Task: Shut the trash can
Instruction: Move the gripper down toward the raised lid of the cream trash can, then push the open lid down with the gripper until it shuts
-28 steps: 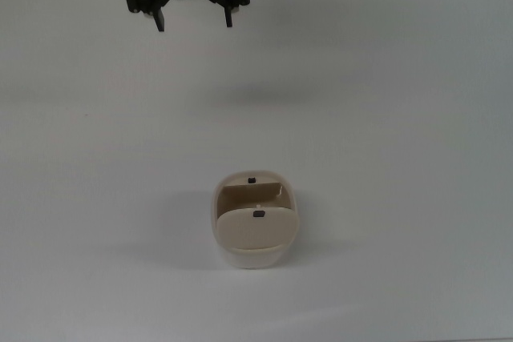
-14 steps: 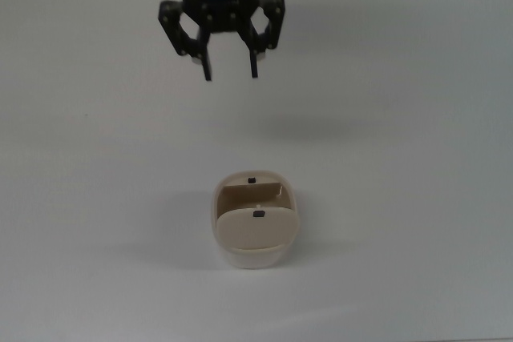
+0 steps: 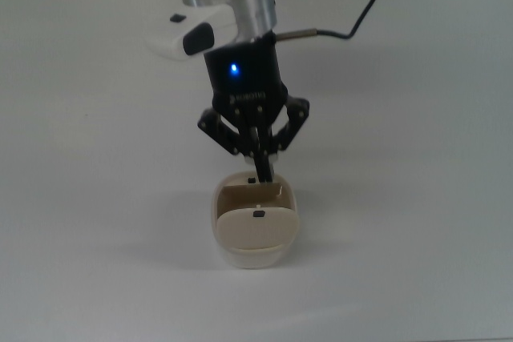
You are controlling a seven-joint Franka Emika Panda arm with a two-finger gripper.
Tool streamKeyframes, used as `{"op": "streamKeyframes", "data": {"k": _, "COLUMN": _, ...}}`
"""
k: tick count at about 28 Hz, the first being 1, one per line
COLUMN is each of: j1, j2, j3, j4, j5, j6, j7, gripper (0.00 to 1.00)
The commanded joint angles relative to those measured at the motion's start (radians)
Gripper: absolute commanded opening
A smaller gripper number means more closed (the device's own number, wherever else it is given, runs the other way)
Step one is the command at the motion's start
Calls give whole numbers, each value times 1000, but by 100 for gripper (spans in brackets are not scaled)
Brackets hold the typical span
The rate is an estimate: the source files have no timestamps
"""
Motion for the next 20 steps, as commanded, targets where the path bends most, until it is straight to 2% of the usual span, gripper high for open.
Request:
{"op": "streamKeyframes", "data": {"k": 1, "j1": 27, "j2": 47, "j3": -6, "j4": -5, "j5": 3, "j6": 136, "j7": 47, "gripper": 0}}
{"op": "streamKeyframes", "data": {"k": 12, "j1": 29, "j2": 93, "j3": -11, "j4": -7, "j5": -43, "j6": 212, "j7": 42, "gripper": 0}}
{"op": "streamKeyframes", "data": {"k": 20, "j1": 27, "j2": 91, "j3": -23, "j4": -56, "j5": -70, "j6": 209, "j7": 42, "gripper": 0}}
